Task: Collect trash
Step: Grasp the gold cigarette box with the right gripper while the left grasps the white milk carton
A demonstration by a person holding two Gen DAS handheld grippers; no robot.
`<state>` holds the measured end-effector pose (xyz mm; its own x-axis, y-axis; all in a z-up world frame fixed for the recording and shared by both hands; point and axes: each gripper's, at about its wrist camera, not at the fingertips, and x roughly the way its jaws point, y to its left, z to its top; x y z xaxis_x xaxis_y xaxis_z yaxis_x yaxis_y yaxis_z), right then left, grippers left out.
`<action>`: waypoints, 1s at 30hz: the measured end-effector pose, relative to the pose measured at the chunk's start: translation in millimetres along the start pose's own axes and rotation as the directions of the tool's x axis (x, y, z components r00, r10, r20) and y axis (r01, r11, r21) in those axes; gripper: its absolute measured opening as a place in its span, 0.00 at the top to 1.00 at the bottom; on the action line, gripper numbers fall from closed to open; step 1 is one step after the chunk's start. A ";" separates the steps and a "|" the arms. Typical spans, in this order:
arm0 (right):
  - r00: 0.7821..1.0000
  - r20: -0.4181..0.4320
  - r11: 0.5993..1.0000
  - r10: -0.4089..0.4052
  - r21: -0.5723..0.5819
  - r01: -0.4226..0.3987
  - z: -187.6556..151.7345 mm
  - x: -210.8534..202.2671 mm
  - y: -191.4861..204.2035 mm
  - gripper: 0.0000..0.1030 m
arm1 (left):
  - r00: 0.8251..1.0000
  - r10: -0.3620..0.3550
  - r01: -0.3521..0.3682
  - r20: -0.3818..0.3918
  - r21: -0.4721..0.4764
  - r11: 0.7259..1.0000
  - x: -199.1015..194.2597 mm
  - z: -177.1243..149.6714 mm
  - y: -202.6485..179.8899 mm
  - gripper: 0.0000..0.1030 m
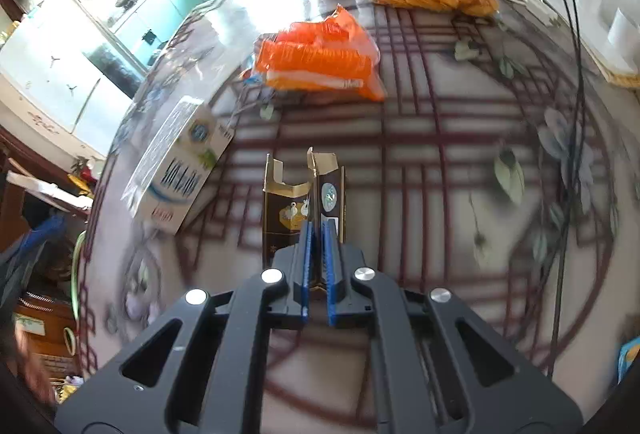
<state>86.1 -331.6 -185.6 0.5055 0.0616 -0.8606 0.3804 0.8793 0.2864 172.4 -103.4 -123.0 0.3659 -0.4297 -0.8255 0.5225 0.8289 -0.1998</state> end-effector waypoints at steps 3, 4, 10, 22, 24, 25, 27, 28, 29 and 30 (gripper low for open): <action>1.000 -0.003 1.000 0.013 0.019 -0.013 -12.9 -9.4 -6.4 0.93 | 1.000 0.019 -0.019 -0.023 0.014 1.000 30.8 19.2 -6.8 0.42; 1.000 0.002 0.999 0.012 0.036 -0.012 -18.3 -13.9 -11.2 0.93 | 0.999 0.017 -0.017 -0.035 0.010 1.000 39.6 22.6 -8.0 0.42; 1.000 0.015 0.997 -0.020 0.080 0.019 -30.8 -28.8 -37.1 0.93 | 0.994 0.027 -0.026 -0.103 0.006 1.000 87.6 31.0 -17.5 0.42; 0.999 0.030 0.999 -0.023 0.024 0.023 -28.6 -32.0 -21.3 0.93 | 0.998 0.026 -0.025 -0.053 0.012 1.000 75.6 20.1 -23.7 0.66; 1.000 0.019 1.000 -0.022 0.013 0.021 -29.1 -29.4 -17.1 0.93 | 0.999 0.014 -0.014 -0.033 -0.007 1.000 64.0 13.6 -24.9 0.66; 1.000 0.013 1.000 -0.025 0.005 0.024 -29.1 -28.1 -14.5 0.93 | 1.000 0.008 -0.008 -0.024 -0.015 1.000 58.6 9.8 -25.6 0.66; 1.000 0.005 1.000 -0.028 -0.007 0.028 -28.5 -26.3 -11.0 0.93 | 1.000 -0.005 0.005 -0.004 -0.034 0.999 46.6 -0.4 -26.2 0.66; 1.000 -0.002 0.999 -0.032 -0.017 0.031 -28.0 -24.9 -7.9 0.93 | 1.000 -0.013 0.013 0.001 -0.043 0.999 41.7 -6.0 -26.3 0.66; 0.999 -0.007 0.999 -0.036 -0.028 0.035 -27.3 -23.8 -4.9 0.93 | 1.000 -0.018 0.019 0.005 -0.055 0.998 35.0 -13.2 -25.2 0.66; 0.999 -0.010 0.999 -0.038 -0.037 0.038 -27.4 -22.5 -3.0 0.93 | 1.000 -0.022 0.022 0.006 -0.066 0.998 30.4 -18.8 -23.3 0.66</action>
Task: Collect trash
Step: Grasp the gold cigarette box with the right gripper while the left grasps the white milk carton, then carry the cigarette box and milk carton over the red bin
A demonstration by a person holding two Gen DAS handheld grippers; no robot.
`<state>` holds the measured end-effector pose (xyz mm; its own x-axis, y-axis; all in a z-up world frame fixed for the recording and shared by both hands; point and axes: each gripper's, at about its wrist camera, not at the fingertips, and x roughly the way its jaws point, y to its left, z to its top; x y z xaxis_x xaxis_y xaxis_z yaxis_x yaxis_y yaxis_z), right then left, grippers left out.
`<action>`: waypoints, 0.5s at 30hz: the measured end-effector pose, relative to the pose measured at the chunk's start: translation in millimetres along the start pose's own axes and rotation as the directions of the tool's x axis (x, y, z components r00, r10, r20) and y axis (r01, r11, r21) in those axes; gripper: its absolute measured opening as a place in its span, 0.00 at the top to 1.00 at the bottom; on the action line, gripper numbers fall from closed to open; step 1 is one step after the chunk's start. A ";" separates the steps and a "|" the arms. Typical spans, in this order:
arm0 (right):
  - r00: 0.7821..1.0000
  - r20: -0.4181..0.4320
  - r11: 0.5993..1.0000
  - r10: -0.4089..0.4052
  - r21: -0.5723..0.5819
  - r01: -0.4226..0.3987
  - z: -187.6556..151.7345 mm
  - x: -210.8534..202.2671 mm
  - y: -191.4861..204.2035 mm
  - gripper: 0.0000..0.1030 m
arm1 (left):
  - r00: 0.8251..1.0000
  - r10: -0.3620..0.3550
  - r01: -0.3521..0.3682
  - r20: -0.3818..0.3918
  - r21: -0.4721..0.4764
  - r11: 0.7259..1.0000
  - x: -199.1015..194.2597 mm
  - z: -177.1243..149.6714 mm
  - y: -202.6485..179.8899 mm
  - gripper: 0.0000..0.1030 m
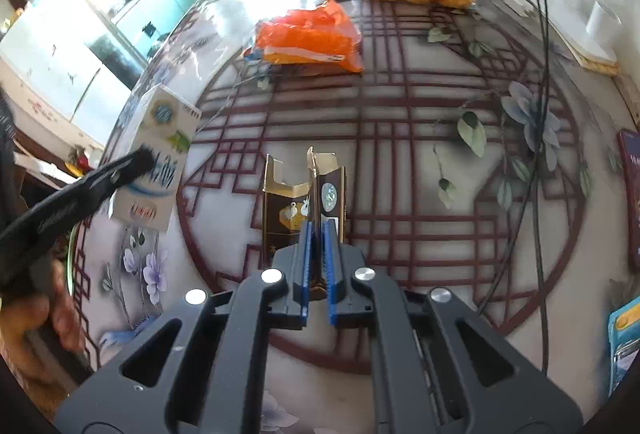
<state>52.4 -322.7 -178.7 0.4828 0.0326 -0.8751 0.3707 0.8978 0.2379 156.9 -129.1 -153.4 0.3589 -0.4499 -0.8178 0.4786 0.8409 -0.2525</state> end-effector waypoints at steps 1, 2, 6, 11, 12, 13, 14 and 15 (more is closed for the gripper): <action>1.000 -0.005 1.000 -0.004 -0.015 0.004 0.8 1.0 4.1 0.93 | 1.000 -0.003 0.003 0.000 -0.009 1.000 -3.3 -4.3 2.2 0.66; 1.000 -0.009 1.000 -0.006 -0.026 0.006 0.5 1.4 7.2 0.93 | 1.000 -0.007 0.007 0.001 -0.028 1.000 -10.0 -11.4 6.7 0.66; 0.999 -0.036 0.998 -0.022 -0.068 0.019 -1.1 6.8 19.7 0.93 | 1.000 -0.003 0.004 0.011 -0.087 0.996 -28.6 -32.8 26.5 0.66; 0.999 -0.050 0.997 -0.013 -0.079 0.009 -4.2 13.1 41.0 0.93 | 0.999 0.038 -0.037 0.007 -0.147 0.988 -50.2 -53.7 62.3 0.66; 0.999 -0.051 0.996 -0.007 -0.084 0.003 -4.7 13.4 46.4 0.93 | 0.999 0.047 -0.045 0.007 -0.163 0.986 -55.4 -57.1 70.4 0.66; 0.999 -0.050 0.995 0.002 -0.099 -0.007 -5.3 13.5 55.7 0.93 | 0.998 0.056 -0.054 0.009 -0.173 0.983 -60.6 -59.8 77.3 0.66; 0.999 -0.047 0.993 0.007 -0.113 -0.012 -5.4 13.0 63.0 0.93 | 0.998 0.062 -0.060 0.010 -0.178 0.982 -63.6 -61.3 81.2 0.66; 0.999 -0.041 0.992 0.012 -0.127 -0.017 -6.1 11.3 70.6 0.93 | 0.997 0.071 -0.068 0.012 -0.184 0.981 -69.4 -63.4 87.5 0.66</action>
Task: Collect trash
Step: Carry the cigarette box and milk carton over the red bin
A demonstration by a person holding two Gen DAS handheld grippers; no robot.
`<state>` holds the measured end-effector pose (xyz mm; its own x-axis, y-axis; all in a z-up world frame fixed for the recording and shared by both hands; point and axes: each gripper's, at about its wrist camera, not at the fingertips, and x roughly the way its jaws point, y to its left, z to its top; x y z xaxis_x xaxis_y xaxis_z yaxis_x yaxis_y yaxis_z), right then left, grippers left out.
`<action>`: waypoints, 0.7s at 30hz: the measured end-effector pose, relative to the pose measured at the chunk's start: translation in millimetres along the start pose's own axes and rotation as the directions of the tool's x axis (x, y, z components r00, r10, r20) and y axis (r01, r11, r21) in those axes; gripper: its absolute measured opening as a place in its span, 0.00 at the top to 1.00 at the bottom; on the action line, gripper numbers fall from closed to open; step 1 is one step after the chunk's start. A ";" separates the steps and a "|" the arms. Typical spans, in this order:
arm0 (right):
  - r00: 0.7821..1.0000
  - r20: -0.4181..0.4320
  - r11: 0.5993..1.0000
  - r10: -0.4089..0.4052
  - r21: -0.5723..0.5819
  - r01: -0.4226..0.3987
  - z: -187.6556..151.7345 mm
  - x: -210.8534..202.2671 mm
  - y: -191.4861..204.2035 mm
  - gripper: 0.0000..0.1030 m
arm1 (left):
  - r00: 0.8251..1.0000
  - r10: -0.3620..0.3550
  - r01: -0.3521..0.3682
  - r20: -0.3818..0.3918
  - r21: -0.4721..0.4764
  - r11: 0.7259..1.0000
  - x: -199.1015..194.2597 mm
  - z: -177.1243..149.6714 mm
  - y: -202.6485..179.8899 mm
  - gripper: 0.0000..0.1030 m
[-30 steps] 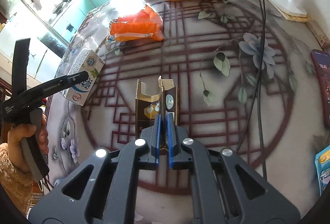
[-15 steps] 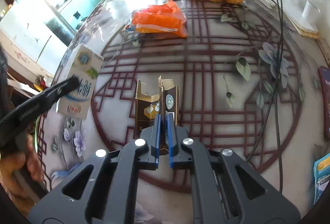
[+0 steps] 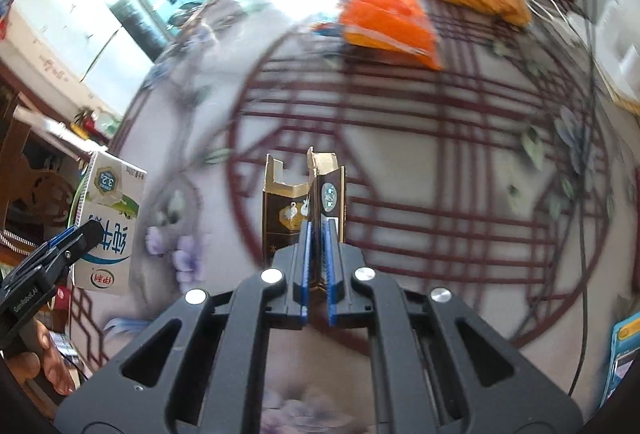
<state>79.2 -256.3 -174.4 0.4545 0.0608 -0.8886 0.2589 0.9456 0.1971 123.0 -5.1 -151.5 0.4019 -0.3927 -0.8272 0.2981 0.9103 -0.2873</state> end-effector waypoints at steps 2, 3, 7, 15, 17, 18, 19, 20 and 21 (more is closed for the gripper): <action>1.000 0.020 1.000 0.010 -0.011 -0.010 0.6 -5.3 13.9 0.93 | 1.000 0.007 -0.007 0.005 -0.005 1.000 -7.5 -0.9 8.4 0.66; 0.999 0.027 1.000 0.017 -0.011 -0.017 0.8 -7.5 19.0 0.93 | 1.000 0.009 -0.009 0.007 -0.005 1.000 -11.2 -0.8 11.5 0.66; 0.998 0.052 0.999 0.036 -0.030 -0.035 -0.2 -17.0 41.1 0.93 | 1.000 0.011 -0.011 0.013 0.004 1.000 -22.7 -0.4 19.0 0.66; 0.995 0.092 0.999 0.025 -0.031 -0.022 -6.0 -33.1 62.7 0.93 | 1.000 -0.005 0.004 0.024 0.040 0.999 -38.8 6.1 28.5 0.66; 0.995 0.099 1.000 0.021 -0.023 -0.019 -7.3 -35.8 65.1 0.93 | 1.000 -0.011 0.010 0.025 0.047 0.999 -42.0 7.2 31.4 0.66; 0.995 0.103 1.000 0.019 -0.019 -0.017 -8.1 -36.4 66.6 0.93 | 1.000 -0.014 0.012 0.027 0.050 0.999 -43.1 6.9 32.6 0.66; 0.994 0.105 1.000 0.016 -0.016 -0.014 -9.1 -37.1 68.9 0.93 | 0.999 -0.016 0.014 0.027 0.054 0.998 -44.2 7.2 33.6 0.66; 0.994 0.105 1.000 0.014 -0.015 -0.013 -9.7 -37.5 70.5 0.93 | 0.999 -0.019 0.017 0.028 0.058 0.998 -45.3 8.3 35.3 0.66; 0.994 0.106 1.000 0.013 -0.013 -0.012 -10.6 -37.9 72.6 0.93 | 0.999 -0.021 0.019 0.029 0.061 0.998 -45.9 8.1 35.2 0.66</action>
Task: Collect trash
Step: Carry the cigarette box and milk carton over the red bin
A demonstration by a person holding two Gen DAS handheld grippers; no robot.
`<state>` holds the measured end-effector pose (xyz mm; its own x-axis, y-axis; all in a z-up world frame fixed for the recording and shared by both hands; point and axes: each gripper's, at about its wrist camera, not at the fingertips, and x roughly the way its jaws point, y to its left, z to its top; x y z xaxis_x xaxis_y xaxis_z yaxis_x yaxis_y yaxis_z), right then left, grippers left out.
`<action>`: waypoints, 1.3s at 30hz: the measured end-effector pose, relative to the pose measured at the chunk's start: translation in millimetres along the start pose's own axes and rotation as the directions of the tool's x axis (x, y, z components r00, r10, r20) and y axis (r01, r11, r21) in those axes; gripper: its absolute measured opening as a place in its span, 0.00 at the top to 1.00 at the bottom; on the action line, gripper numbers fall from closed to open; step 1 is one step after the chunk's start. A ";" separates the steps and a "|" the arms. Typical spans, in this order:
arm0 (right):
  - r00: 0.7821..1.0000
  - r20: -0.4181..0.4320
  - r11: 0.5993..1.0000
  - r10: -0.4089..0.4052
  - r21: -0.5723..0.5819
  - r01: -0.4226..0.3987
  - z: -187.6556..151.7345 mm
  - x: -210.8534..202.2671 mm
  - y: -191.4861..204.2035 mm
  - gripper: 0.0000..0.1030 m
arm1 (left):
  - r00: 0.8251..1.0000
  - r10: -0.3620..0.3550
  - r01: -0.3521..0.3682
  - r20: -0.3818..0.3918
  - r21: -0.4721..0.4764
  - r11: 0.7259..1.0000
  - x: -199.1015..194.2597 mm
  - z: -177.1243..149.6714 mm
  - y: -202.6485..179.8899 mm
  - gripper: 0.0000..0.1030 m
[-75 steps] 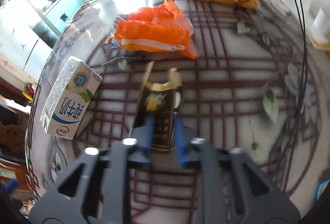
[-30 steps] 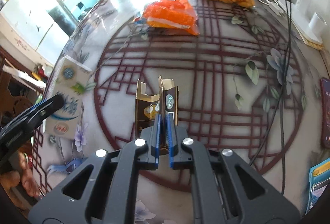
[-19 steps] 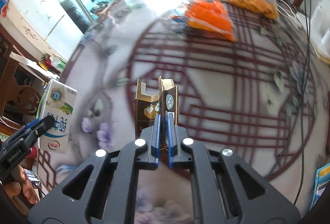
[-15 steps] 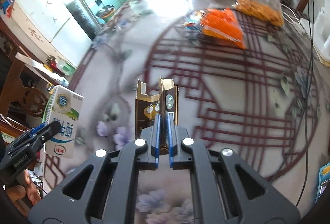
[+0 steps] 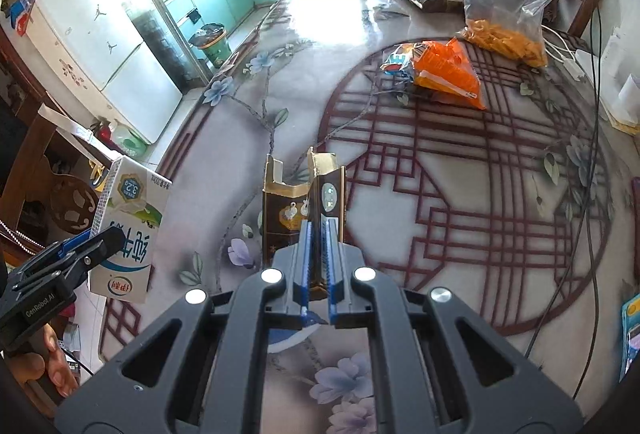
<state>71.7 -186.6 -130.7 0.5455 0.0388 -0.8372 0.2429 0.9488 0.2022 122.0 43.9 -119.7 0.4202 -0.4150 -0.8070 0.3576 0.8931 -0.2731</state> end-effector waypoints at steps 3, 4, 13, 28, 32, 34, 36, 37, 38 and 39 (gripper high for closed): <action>1.000 0.002 1.000 -0.004 0.001 0.004 -1.8 -0.7 6.4 0.93 | 1.000 -0.009 0.009 0.004 0.007 1.000 -3.8 1.4 3.1 0.66; 1.000 0.002 1.000 -0.005 0.001 0.005 -2.0 -0.7 8.6 0.93 | 1.000 -0.011 0.011 0.005 0.011 1.000 -5.2 2.1 4.7 0.66; 1.000 0.011 1.000 -0.009 -0.015 0.009 -2.8 -0.8 35.9 0.93 | 1.000 -0.027 0.026 0.002 0.026 0.999 -11.5 5.9 19.1 0.66; 0.999 0.001 0.999 -0.041 0.001 0.041 -5.0 11.0 61.3 0.72 | 1.000 -0.023 0.024 -0.017 0.034 0.999 -10.8 12.4 48.2 0.66; 0.994 -0.081 0.997 -0.073 0.032 0.076 -15.9 32.1 42.4 0.39 | 0.998 -0.043 0.045 -0.048 0.040 0.998 -5.3 8.1 52.4 0.66; 0.990 -0.111 0.995 -0.085 0.044 0.090 -22.1 41.5 33.7 0.39 | 0.995 -0.053 0.057 -0.079 0.048 0.997 3.3 2.6 51.1 0.66; 0.985 -0.145 0.994 -0.098 0.036 0.105 -24.9 50.8 31.4 0.39 | 0.990 -0.049 0.058 -0.132 0.063 0.996 21.1 -6.1 49.1 0.66; 0.983 -0.152 0.994 -0.102 0.025 0.107 -25.8 53.1 32.3 0.39 | 0.986 -0.046 0.058 -0.159 0.068 0.996 30.6 -10.9 48.0 0.66; 0.982 -0.158 0.994 -0.107 0.001 0.109 -26.3 55.5 35.1 0.39 | 0.984 -0.044 0.057 -0.174 0.072 0.996 36.6 -14.0 47.0 0.66; 0.980 -0.163 0.993 -0.116 -0.028 0.113 -27.0 57.8 38.8 0.39 | 0.979 -0.038 0.054 -0.200 0.077 0.996 45.7 -18.4 45.7 0.65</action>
<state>91.0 -139.1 -185.0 0.3756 -0.0206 -0.9266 0.2804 0.9554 0.0924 142.2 68.9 -178.8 0.2310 -0.4054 -0.8845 0.4431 0.8532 -0.2753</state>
